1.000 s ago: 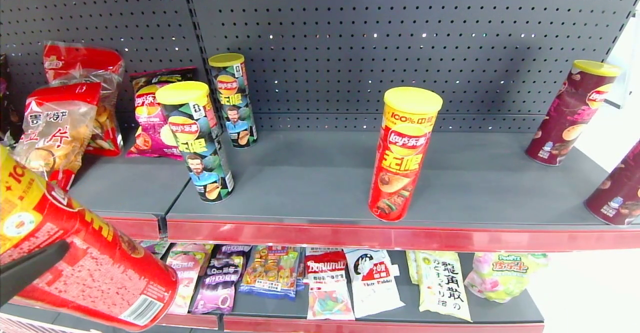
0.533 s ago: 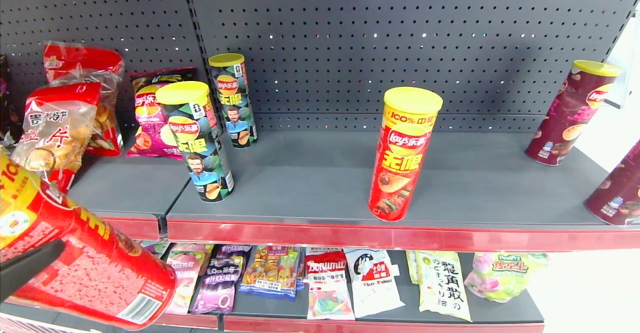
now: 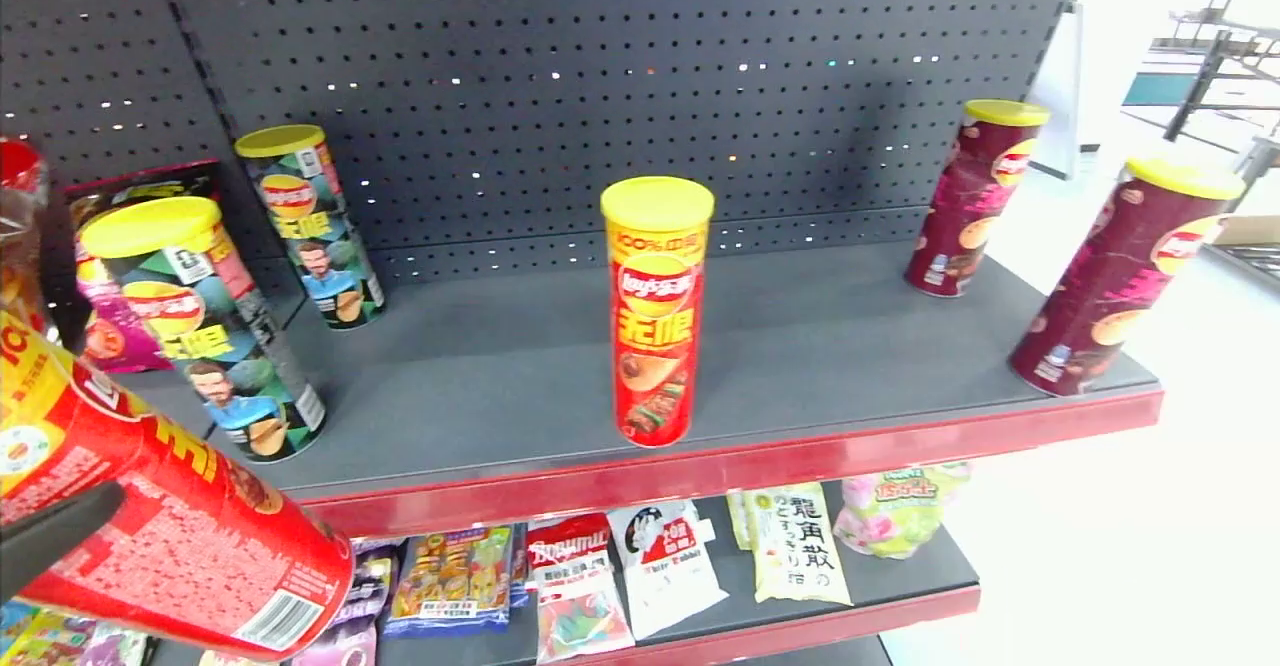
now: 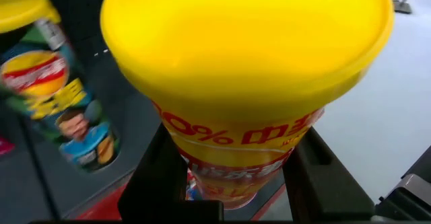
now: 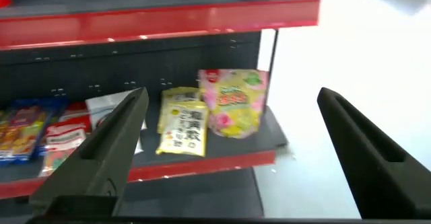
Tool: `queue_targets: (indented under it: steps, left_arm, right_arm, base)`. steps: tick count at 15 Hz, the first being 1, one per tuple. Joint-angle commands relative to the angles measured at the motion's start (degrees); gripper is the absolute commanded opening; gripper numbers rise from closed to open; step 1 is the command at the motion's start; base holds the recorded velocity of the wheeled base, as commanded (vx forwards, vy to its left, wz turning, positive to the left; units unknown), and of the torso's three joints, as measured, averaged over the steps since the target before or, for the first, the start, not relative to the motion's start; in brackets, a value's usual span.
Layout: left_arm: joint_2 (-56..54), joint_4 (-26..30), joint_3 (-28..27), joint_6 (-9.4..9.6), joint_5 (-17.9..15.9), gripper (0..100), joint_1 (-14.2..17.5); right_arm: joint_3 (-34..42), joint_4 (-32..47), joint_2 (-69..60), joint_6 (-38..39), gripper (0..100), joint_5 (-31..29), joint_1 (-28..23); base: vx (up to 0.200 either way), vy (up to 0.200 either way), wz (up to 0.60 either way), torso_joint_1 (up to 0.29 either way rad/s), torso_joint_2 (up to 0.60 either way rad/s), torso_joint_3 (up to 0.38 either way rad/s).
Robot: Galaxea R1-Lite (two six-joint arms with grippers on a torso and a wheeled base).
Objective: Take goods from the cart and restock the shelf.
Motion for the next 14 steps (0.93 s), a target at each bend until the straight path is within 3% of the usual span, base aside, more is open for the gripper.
queue_targets:
  steps: [1, 6, 12, 14]
  left_arm:
    - [0.12, -0.01, -0.04, 0.02, 0.04, 0, 0.07]
    - [2.41, -0.19, -0.39, -0.07, 0.04, 0, -0.02]
    - [17.35, -0.37, -10.15, 0.72, 2.24, 0, 0.07]
    - [22.62, -0.37, -11.73, 2.22, 3.73, 0, 0.24]
  right_arm:
    - [0.01, 0.0, -0.02, 0.06, 100, -0.01, 0.01]
    - [0.01, 0.0, -0.02, 0.15, 100, -0.01, 0.01]
    - [0.01, 0.0, -0.02, 0.15, 100, -0.01, 0.01]
    - [0.01, 0.0, -0.02, 0.15, 100, -0.01, 0.01]
  base:
    - [0.0, 0.0, -0.6, -0.002, 0.01, 0.002]
    - [0.0, 0.0, -0.12, 0.002, 0.0, 0.001]
    - [0.0, 0.0, 0.0, 0.0, 0.0, 0.0]
    - [0.0, 0.0, 0.0, 0.0, 0.0, 0.0]
